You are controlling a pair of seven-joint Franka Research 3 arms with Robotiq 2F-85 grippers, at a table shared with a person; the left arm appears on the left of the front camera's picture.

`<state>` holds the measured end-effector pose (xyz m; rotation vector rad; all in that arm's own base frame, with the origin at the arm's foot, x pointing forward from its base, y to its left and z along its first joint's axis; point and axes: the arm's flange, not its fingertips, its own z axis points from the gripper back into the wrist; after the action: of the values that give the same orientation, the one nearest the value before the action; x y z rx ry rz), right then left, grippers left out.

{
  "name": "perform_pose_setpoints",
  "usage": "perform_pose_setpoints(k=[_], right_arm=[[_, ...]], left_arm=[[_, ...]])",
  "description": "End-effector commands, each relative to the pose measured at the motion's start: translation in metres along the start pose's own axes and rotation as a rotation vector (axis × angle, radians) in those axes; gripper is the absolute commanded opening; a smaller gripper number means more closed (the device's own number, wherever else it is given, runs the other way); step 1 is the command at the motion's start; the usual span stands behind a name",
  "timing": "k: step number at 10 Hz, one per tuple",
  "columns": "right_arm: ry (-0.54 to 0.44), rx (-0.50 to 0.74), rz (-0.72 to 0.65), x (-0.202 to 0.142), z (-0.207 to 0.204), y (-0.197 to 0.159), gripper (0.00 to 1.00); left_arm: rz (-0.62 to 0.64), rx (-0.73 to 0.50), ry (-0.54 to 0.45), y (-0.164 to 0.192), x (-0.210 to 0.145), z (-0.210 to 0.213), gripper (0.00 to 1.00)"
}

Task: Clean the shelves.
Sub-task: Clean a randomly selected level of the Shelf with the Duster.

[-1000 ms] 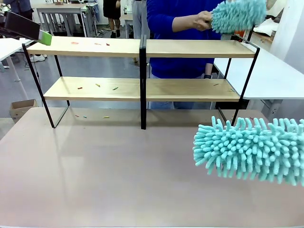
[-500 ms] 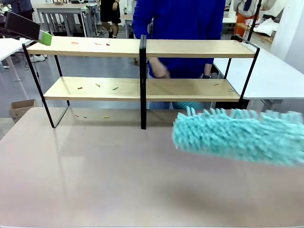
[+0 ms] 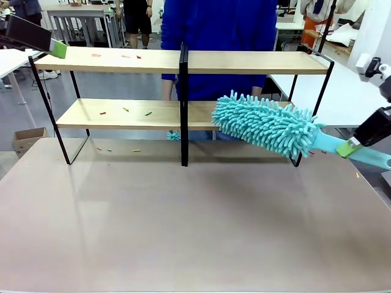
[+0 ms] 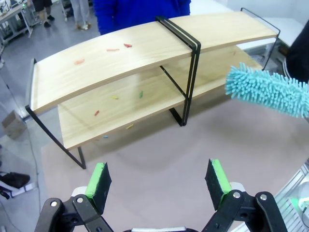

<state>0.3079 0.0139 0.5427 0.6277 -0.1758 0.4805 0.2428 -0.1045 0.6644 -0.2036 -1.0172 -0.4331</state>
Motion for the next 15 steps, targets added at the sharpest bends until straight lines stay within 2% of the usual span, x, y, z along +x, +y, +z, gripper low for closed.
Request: perform_pose_setpoints(k=[1,2,4,6,7,11,12,15], right_arm=[[0.025,0.026,0.060,-0.002,-0.001,0.001,0.12],[0.000,0.000,0.000,0.000,0.000,0.000,0.12],[-0.088,-0.063,-0.032,0.025,-0.015,-0.012,0.12],[-0.075,-0.072,-0.078,0.052,-0.031,-0.029,0.12],[-0.123,-0.098,-0.097,0.061,-0.036,-0.034,0.12],[-0.126,-0.204,-0.179,0.067,-0.055,-0.025,0.12],[-0.128,-0.203,-0.274,0.062,-0.052,-0.026,0.12],[-0.269,-0.356,-0.613,0.034,-0.026,-0.013,0.12]], left_arm=[[0.002,-0.001,-0.003,0.000,0.000,0.001,1.00],[0.002,-0.001,-0.003,0.000,0.000,0.001,1.00],[0.002,-0.001,-0.003,0.000,0.000,0.001,1.00],[0.002,-0.001,-0.003,0.000,0.000,0.001,1.00],[0.002,-0.001,-0.003,0.000,0.000,0.001,1.00],[0.002,-0.001,-0.003,0.000,0.000,0.001,1.00],[0.002,-0.001,-0.003,0.000,0.000,0.001,1.00],[0.002,-0.001,-0.003,0.000,0.000,0.001,1.00]])
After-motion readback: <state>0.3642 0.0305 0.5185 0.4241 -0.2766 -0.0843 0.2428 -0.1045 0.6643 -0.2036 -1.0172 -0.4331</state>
